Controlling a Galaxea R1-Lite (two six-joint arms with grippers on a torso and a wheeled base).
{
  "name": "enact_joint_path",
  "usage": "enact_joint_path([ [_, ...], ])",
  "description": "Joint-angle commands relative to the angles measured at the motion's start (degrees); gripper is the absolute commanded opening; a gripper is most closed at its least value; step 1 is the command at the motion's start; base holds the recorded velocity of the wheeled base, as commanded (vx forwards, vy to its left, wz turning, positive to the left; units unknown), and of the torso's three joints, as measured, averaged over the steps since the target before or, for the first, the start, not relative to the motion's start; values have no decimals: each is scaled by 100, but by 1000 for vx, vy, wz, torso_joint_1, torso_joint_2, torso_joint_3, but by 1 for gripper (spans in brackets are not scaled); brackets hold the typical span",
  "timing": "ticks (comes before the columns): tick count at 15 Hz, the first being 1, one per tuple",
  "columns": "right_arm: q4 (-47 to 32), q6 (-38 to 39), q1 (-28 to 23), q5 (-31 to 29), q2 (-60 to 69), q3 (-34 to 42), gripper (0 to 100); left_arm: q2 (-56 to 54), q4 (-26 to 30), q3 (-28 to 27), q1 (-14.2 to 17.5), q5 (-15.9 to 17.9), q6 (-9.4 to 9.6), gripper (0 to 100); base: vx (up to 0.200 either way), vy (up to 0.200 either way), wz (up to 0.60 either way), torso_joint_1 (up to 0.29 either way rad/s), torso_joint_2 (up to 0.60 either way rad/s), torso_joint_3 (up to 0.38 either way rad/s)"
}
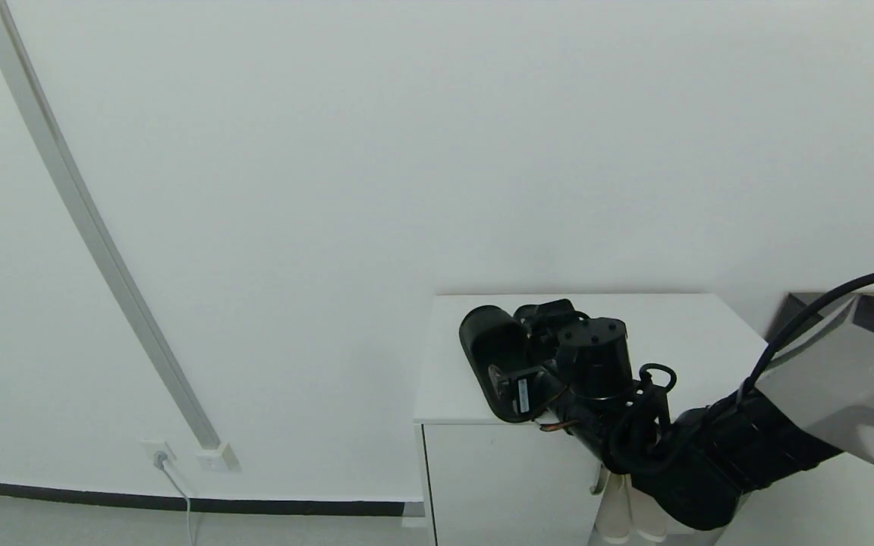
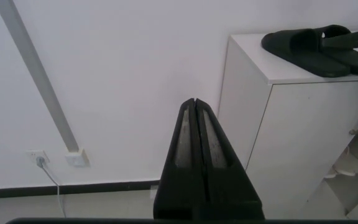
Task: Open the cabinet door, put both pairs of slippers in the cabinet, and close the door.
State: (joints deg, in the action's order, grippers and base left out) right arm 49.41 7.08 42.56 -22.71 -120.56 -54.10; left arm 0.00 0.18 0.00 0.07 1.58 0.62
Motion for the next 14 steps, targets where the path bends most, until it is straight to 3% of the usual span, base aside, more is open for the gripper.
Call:
enact_joint_path([
  [1,16,-23,-125,-5,-424,-355,100,0,-1,0,1,0,-1,0,0,0,0,0,0,0],
  [5,7,-58,-441,-5,-1074,-1217,100,0,-1,0,1,0,-1,0,0,0,0,0,0,0],
  [14,-195,-234,-705,21,-1751,-2307,100,9,-1,0,1,0,-1,0,0,0,0,0,0,0],
])
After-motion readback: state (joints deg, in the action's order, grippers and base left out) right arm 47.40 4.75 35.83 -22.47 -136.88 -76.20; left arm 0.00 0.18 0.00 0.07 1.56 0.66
